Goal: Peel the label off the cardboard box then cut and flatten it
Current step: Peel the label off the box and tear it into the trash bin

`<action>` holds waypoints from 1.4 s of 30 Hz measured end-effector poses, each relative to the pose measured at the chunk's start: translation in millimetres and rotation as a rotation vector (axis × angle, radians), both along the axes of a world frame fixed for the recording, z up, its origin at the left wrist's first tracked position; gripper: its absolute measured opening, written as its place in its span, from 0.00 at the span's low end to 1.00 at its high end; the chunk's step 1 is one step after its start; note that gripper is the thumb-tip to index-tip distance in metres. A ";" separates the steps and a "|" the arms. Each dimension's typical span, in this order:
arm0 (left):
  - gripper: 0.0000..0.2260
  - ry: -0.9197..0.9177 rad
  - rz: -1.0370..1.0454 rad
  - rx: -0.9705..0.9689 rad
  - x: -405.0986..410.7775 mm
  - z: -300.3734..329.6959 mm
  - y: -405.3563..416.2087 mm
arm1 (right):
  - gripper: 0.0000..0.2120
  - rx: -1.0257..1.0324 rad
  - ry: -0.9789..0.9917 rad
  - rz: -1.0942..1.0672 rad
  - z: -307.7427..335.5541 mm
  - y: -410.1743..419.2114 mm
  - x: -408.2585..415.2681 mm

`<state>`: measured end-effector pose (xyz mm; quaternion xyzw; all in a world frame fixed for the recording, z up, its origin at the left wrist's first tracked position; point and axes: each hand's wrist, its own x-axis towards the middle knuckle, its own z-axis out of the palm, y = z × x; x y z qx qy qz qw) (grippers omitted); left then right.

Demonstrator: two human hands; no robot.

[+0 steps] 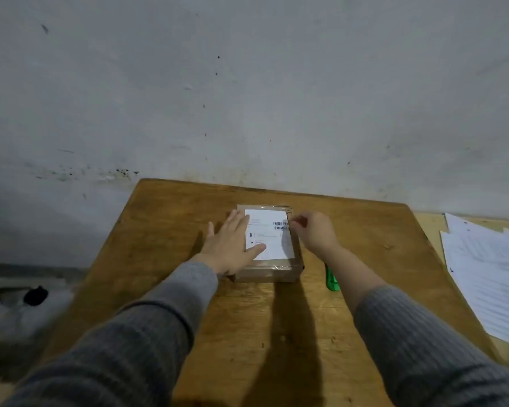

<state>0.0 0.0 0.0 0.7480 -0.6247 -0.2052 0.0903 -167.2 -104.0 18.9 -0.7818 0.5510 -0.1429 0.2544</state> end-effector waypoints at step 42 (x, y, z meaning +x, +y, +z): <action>0.37 -0.170 0.041 -0.166 -0.4 -39.8 -11.9 | 0.09 -0.031 0.152 0.019 -18.1 -39.8 35.5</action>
